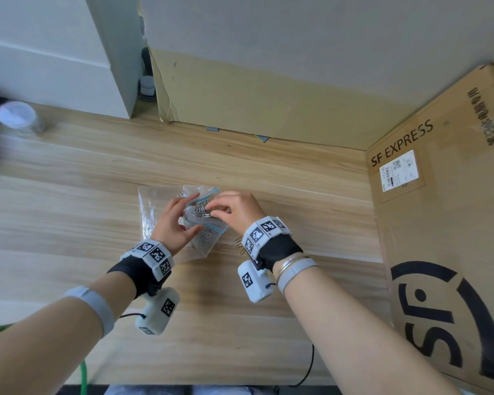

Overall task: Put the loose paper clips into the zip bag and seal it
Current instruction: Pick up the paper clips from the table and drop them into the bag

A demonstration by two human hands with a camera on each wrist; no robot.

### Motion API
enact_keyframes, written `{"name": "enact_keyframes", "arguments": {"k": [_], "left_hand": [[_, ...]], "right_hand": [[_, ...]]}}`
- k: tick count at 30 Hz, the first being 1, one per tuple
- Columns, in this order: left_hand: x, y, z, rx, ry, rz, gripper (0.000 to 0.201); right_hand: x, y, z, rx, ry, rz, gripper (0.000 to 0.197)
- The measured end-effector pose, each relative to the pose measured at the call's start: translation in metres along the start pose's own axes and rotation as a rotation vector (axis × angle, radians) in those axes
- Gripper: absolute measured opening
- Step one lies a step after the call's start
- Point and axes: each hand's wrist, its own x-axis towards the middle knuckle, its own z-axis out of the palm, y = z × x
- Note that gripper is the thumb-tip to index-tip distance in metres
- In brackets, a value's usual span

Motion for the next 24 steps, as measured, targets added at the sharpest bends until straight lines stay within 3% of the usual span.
{"name": "enact_keyframes", "arguments": {"k": [6, 11, 16, 24], "left_hand": [[-0.001, -0.001, -0.002, 0.017, 0.001, -0.002, 0.068], [-0.001, -0.001, -0.001, 0.02, -0.001, 0.004, 0.067], [0.0, -0.001, 0.0, 0.023, -0.001, 0.009, 0.066], [0.001, -0.006, -0.001, 0.011, -0.003, 0.026, 0.065]], "right_hand": [[-0.02, 0.03, -0.022, 0.058, 0.099, 0.189, 0.015], [-0.05, 0.063, -0.023, -0.141, -0.057, 0.359, 0.026], [-0.064, 0.075, -0.007, -0.219, -0.158, 0.389, 0.047], [-0.062, 0.079, -0.003, -0.311, -0.202, 0.371, 0.015]]}}
